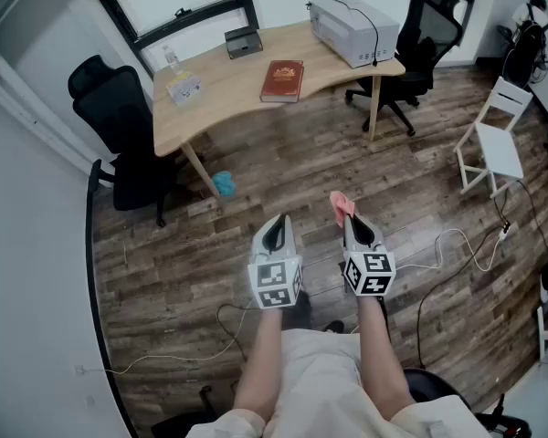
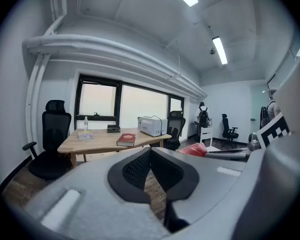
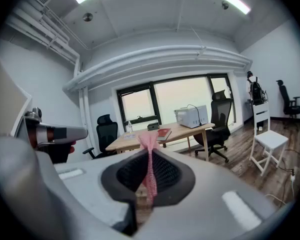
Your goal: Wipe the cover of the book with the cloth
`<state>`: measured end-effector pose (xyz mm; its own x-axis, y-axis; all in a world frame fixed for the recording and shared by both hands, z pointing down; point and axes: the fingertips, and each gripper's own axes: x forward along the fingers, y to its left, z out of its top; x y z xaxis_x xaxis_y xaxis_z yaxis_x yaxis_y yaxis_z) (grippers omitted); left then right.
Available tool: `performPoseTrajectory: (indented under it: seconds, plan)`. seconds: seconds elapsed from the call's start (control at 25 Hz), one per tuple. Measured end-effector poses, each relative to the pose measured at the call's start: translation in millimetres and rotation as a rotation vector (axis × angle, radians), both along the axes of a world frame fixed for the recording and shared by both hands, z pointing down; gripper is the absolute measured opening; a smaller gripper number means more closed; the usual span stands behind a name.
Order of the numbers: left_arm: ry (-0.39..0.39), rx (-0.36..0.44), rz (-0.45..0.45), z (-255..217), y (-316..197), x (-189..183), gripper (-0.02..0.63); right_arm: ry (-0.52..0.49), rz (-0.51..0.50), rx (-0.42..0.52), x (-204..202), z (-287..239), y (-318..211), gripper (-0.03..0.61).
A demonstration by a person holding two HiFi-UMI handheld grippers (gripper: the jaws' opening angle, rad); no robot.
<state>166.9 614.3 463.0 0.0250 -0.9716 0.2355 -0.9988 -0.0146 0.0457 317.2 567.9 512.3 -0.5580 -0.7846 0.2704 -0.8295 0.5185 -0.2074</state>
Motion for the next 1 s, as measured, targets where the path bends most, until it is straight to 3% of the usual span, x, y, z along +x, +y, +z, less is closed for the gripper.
performPoseTrajectory:
  seconds: [0.2,0.36,0.52,0.76,1.0]
  plan:
    - [0.009,-0.01,-0.012,6,-48,-25,0.008,0.065,-0.063,0.02,-29,0,-37,0.017]
    - [0.064,-0.006,0.021,12,-86,-35,0.008,0.101,-0.046,0.062,-38,-6,-70,0.017]
    - [0.098,-0.015,0.037,17,-133,-57,0.008,0.118,-0.052,0.046,-57,-6,-110,0.017]
    - [0.12,-0.008,0.032,14,-197,-107,0.008,0.082,-0.101,0.002,-94,-3,-165,0.018]
    - [0.109,-0.014,0.041,16,-230,-163,0.008,0.048,-0.046,-0.01,-121,0,-214,0.018]
